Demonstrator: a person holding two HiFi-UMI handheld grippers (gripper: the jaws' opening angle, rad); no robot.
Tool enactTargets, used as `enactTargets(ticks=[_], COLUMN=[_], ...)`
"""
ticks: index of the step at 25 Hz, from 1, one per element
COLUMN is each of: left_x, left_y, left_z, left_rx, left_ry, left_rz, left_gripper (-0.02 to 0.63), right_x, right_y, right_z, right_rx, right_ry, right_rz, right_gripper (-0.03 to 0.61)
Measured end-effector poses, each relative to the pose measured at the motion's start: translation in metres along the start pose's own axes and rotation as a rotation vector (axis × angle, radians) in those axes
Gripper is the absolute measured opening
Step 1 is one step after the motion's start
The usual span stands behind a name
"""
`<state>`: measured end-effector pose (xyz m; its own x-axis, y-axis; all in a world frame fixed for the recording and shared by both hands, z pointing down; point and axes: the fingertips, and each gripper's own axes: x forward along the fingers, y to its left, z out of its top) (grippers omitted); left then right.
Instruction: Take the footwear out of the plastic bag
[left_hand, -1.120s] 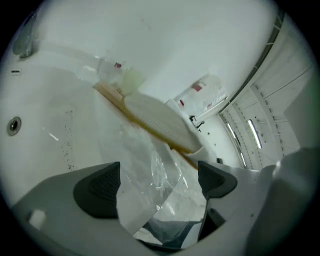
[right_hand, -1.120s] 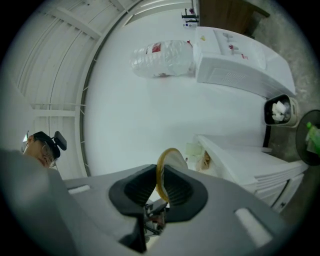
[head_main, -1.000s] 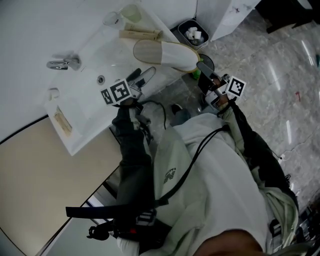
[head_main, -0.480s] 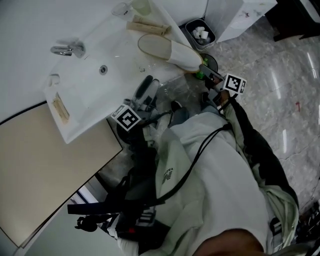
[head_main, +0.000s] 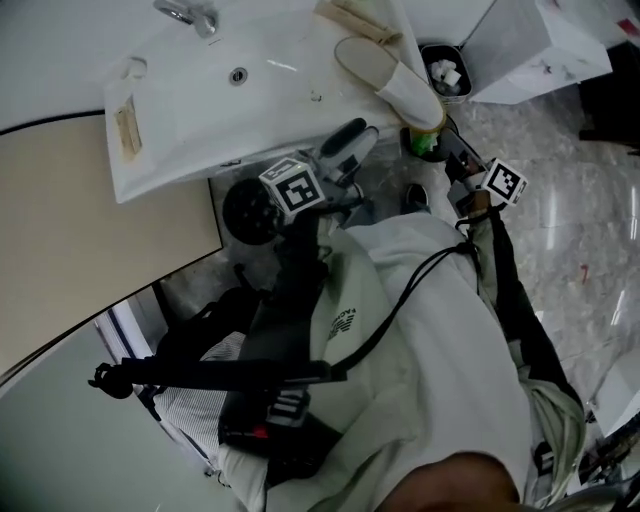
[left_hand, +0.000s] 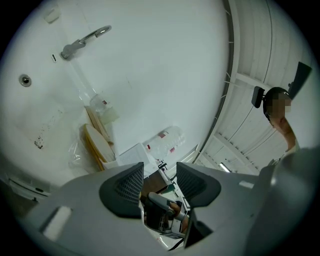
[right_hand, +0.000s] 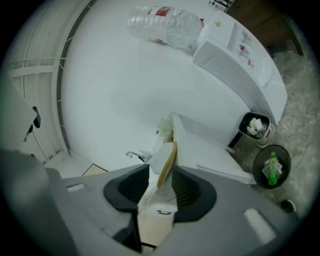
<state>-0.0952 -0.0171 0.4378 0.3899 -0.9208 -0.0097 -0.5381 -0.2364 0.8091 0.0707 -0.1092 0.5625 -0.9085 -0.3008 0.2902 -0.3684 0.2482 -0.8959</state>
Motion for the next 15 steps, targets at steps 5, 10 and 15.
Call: enactTargets(ticks=[5, 10, 15], left_x=[0.000, -0.002, -0.001], left_y=[-0.008, -0.010, -0.017], left_z=[-0.010, -0.015, -0.019], left_rx=[-0.017, -0.053, -0.086], left_ry=[-0.017, -0.083, -0.112], left_rz=[0.006, 0.002, 0.009], left_gripper=[0.171, 0.077, 0.006], right_x=[-0.048, -0.100, -0.091], right_y=[0.003, 0.044, 0.115], right_z=[0.031, 0.073, 0.063], right_rx=[0.018, -0.074, -0.346], right_ry=[-0.139, -0.291, -0.189], right_rz=[0.061, 0.203, 0.302], right_gripper=[0.140, 0.009, 0.002])
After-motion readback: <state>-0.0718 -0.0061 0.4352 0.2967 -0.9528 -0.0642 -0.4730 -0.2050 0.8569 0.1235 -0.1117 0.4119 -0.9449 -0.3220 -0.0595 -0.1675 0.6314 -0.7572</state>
